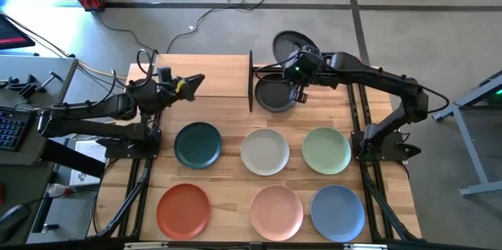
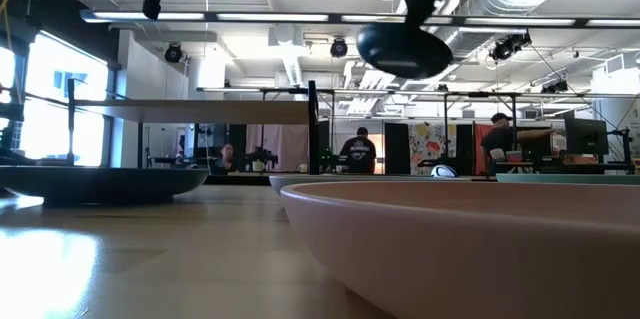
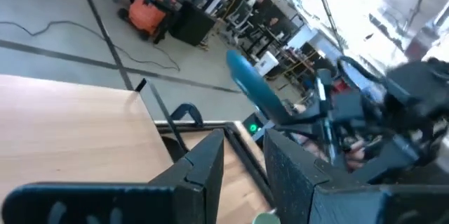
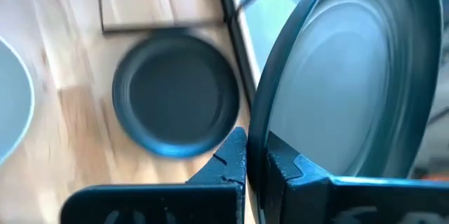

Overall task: Place and stack plates onto a shelf
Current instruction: Put the top dark blue plate on the shelf

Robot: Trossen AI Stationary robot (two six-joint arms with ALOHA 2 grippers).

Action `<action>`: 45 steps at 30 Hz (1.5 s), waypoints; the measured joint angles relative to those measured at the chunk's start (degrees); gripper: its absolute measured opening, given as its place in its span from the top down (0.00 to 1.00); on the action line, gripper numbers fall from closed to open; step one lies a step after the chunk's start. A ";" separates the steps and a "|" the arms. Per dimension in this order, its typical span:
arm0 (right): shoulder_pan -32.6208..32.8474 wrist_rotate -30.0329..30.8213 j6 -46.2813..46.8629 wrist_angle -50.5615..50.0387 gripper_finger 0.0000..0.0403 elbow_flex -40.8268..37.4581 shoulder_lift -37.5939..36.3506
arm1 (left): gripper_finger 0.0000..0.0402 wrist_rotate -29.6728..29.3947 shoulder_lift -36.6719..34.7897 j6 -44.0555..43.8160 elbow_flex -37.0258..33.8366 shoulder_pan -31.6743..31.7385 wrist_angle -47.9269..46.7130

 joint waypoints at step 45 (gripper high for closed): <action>18.77 -7.21 -25.12 -9.46 1.00 5.24 7.08 | 0.78 29.32 29.24 -8.18 25.42 12.44 -25.86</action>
